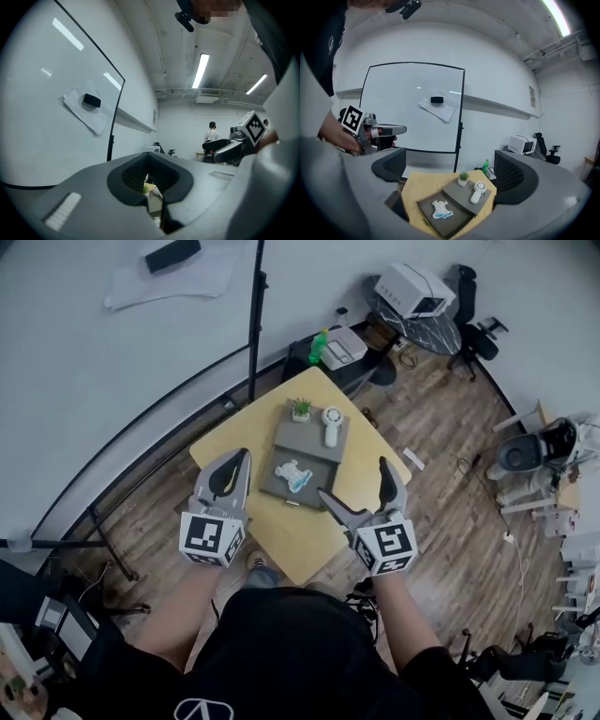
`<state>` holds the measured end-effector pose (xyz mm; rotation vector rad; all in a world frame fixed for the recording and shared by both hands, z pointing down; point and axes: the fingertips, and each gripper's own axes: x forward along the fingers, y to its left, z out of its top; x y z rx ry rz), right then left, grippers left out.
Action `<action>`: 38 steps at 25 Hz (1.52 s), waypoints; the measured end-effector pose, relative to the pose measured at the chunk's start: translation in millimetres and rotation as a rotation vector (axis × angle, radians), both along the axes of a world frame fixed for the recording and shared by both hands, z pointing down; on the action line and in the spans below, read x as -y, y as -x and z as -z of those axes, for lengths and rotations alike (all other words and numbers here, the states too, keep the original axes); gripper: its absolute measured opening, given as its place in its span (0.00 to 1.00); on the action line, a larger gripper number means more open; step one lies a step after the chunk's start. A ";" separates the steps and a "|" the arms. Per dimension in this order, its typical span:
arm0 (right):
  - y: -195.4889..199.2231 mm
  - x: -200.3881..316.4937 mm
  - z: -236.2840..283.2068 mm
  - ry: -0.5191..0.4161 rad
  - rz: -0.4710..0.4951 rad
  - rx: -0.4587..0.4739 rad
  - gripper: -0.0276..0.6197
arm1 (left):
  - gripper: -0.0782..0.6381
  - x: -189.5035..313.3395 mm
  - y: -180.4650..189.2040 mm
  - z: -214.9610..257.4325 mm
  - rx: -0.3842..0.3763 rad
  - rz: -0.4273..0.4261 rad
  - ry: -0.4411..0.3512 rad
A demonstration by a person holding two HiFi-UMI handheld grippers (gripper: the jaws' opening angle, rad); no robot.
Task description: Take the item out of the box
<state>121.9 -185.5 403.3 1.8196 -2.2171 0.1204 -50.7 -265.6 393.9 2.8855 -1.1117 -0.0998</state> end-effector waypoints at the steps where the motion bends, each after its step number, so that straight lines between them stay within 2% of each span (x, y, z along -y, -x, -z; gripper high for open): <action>1: 0.7 4.3 -1.8 0.007 0.007 -0.001 0.96 | 0.11 3.3 -0.7 -1.1 0.000 0.002 0.003; 9: 2.6 40.5 -15.0 0.040 0.098 -0.015 0.96 | 0.11 18.3 -12.8 -8.3 0.012 0.037 0.010; 14: 6.1 61.0 -30.5 0.105 0.183 -0.025 0.96 | 0.11 21.2 -16.8 -15.6 0.023 0.074 0.026; 25: 14.9 96.9 -129.1 0.440 0.366 -0.101 0.93 | 0.11 26.2 -32.1 -34.4 0.033 0.104 0.055; 38: 31.5 110.4 -258.0 0.813 0.489 -0.184 0.88 | 0.11 42.1 -29.8 -60.4 0.037 0.135 0.092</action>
